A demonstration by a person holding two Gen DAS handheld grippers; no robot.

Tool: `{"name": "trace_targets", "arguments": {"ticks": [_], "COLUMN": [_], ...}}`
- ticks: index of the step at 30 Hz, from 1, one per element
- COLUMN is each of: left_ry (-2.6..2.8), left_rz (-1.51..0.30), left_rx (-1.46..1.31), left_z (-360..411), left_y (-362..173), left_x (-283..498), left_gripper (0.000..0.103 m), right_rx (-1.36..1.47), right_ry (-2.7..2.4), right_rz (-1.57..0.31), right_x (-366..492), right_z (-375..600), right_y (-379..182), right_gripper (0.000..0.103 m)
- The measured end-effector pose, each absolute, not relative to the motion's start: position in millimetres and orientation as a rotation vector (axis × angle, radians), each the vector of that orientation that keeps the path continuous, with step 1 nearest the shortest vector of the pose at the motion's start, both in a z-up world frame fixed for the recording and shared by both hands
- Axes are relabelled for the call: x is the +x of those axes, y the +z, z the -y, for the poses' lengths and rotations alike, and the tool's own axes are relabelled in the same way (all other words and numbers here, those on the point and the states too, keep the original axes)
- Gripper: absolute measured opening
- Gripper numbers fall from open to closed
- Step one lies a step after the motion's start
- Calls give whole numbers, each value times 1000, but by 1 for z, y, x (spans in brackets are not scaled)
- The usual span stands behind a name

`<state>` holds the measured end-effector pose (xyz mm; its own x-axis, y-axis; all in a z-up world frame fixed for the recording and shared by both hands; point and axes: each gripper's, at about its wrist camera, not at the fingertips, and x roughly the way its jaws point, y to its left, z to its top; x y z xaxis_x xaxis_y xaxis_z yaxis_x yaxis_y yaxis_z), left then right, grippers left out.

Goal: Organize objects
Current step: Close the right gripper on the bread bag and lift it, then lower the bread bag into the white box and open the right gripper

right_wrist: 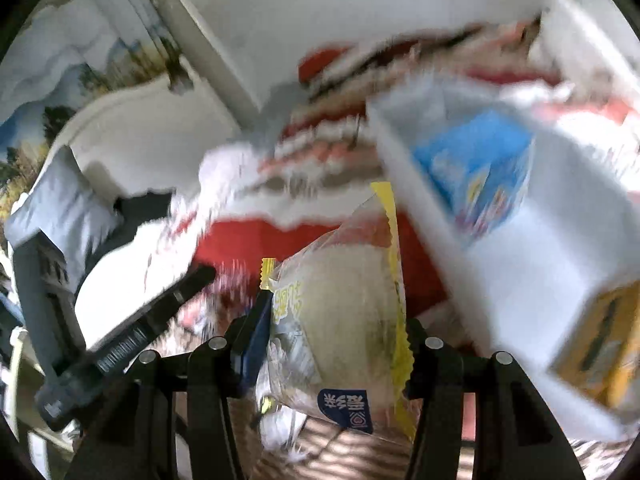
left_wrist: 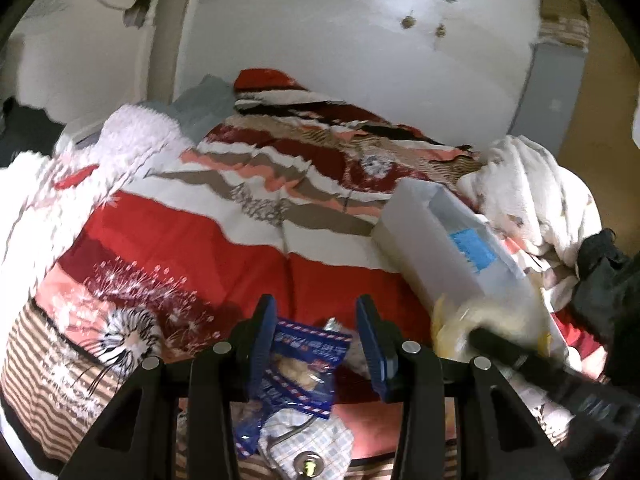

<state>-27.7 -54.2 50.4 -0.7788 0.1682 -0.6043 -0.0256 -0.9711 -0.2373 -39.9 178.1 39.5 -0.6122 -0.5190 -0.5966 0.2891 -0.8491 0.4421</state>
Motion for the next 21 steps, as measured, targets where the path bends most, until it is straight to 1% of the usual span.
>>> {"name": "trace_targets", "arguments": {"ticks": [4,7,10,12,13,14,17,19,21], "left_ry": [2812,2772,2748,2745,2749,2747,2646,2583,2593], "left_rz": [234,151,87,55,48,50,110,200,294], "left_rx": [-941,-881,-823,-767,-721,-701,-713,-827,-874], "left_z": [28,3,-18,-32,-40,-44,-59,-64,-64], "left_y": [57,62,67,71,74,75,73,68,64], "left_x": [-26,-25,-25,-23,-23,-24,-37,-50,-55], "left_gripper": [39,39,39,53,74,86,86,86,86], "right_rx": [878,856,870,869,859,838,776,757,718], "right_ry": [-2597,-2683,-2767,-2834,-2859,-2884,-2965,-3029,-3094], "right_rz": [455,500,498,503,525,557,617,610,600], "right_x": [-24,-20,-21,-23,-23,-22,-17,-16,-12], "right_z": [-201,-219,-230,-234,-238,-246,-261,-269,-272], "right_y": [68,72,70,69,70,71,75,74,75], "right_gripper": [52,52,52,52,52,52,54,55,56]}}
